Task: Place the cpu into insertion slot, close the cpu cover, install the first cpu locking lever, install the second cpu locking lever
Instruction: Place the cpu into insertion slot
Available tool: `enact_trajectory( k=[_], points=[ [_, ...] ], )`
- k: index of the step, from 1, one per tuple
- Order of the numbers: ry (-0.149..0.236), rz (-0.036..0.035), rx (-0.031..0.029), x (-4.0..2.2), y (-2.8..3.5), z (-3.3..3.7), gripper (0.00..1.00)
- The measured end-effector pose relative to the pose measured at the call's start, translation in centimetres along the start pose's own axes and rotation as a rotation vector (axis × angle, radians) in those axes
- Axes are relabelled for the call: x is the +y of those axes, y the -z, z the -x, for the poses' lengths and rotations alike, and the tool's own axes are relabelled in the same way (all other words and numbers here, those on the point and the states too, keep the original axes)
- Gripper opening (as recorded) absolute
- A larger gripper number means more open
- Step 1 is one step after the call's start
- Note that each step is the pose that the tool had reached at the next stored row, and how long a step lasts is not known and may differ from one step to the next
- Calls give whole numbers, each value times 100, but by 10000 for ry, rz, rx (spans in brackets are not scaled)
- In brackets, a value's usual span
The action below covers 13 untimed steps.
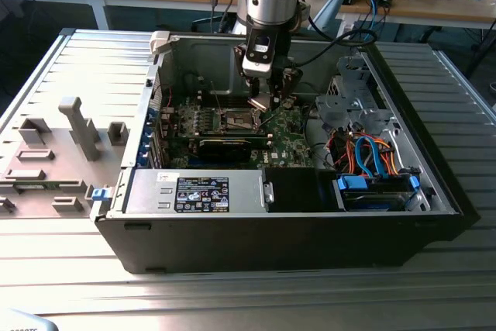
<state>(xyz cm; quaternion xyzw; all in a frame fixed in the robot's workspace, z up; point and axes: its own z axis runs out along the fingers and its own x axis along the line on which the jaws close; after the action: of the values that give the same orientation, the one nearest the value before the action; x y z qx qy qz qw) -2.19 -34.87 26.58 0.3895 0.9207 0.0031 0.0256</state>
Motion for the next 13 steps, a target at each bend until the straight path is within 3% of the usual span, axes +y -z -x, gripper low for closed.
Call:
enact_trajectory(
  k=[13],
  points=[
    [-161,-7,-4,0,0,0,54]
  ],
)
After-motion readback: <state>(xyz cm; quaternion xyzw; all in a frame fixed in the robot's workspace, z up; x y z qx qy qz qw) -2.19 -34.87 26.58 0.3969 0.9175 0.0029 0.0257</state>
